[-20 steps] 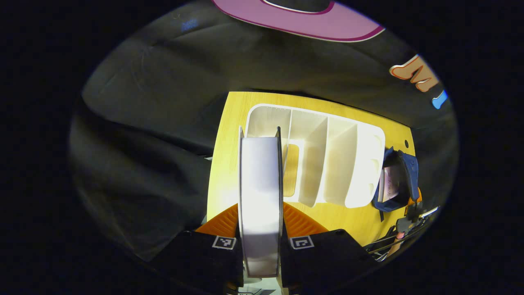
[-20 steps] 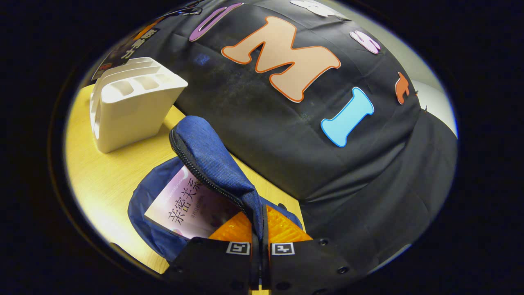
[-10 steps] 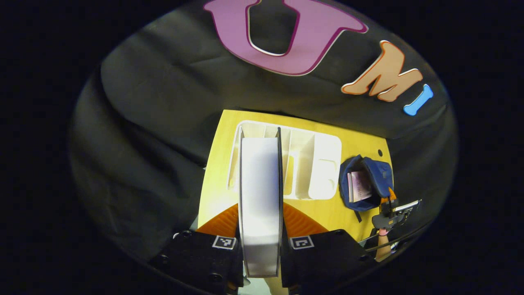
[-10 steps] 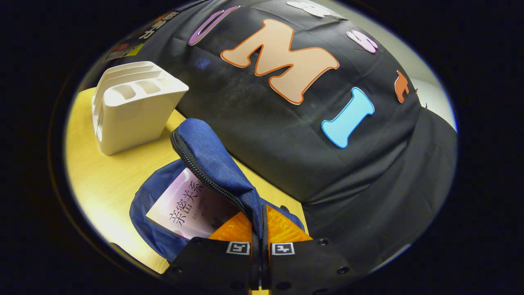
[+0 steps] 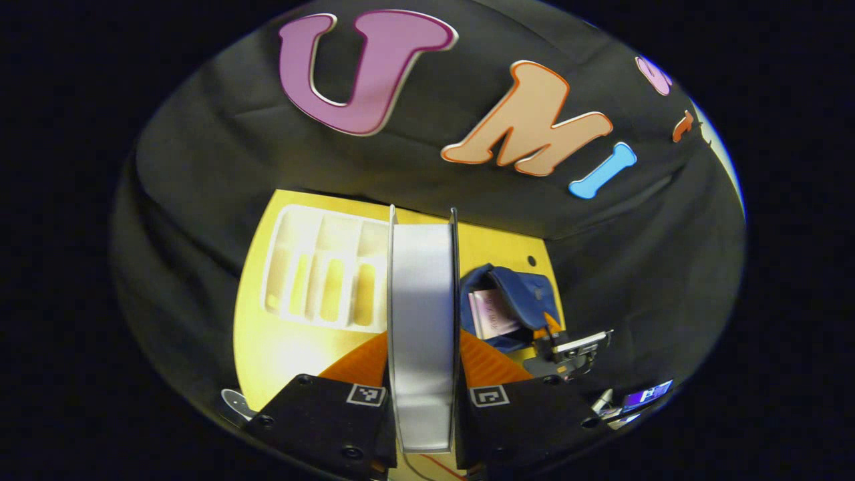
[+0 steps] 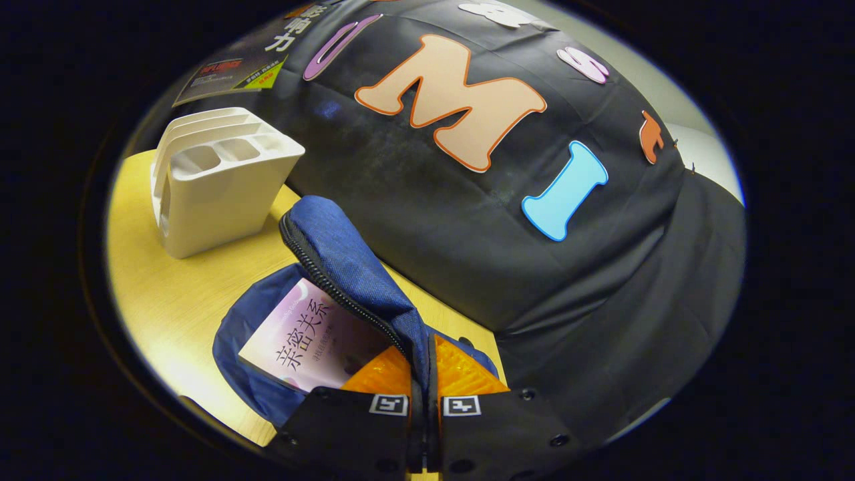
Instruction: Open the schoolbag, grab two books from the bookshelf and put them into the schoolbag.
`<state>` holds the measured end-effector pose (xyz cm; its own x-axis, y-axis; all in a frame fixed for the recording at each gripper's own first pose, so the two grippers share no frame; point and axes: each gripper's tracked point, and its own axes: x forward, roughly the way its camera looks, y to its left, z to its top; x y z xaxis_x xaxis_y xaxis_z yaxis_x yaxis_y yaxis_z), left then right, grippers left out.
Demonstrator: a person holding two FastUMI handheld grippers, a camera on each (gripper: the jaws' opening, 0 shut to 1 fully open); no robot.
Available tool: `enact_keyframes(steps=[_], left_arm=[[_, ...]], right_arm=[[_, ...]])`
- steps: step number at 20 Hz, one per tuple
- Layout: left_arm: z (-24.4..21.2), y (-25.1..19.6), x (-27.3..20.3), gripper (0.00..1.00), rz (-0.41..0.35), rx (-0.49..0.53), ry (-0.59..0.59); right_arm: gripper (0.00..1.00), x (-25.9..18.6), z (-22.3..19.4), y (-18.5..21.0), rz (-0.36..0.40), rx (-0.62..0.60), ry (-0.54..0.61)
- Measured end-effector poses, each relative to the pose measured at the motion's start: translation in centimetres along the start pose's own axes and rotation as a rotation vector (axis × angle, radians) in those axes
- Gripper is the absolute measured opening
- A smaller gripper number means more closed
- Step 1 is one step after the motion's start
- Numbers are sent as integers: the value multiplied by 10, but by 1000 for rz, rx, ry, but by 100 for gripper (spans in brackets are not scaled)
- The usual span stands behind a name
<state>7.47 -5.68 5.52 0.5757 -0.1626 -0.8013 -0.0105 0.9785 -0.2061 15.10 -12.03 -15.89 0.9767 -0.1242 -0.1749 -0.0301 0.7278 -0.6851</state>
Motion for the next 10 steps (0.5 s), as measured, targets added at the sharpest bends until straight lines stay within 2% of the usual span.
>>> enact_keyframes(steps=[5,10], left_arm=[[-26,-49,56,31,-154,-32,34],[-58,-75,134,31,-232,-111,60]], right_arm=[[5,0,-1,-8,-2,61,-1],[3,0,-1,-13,-4,116,0]])
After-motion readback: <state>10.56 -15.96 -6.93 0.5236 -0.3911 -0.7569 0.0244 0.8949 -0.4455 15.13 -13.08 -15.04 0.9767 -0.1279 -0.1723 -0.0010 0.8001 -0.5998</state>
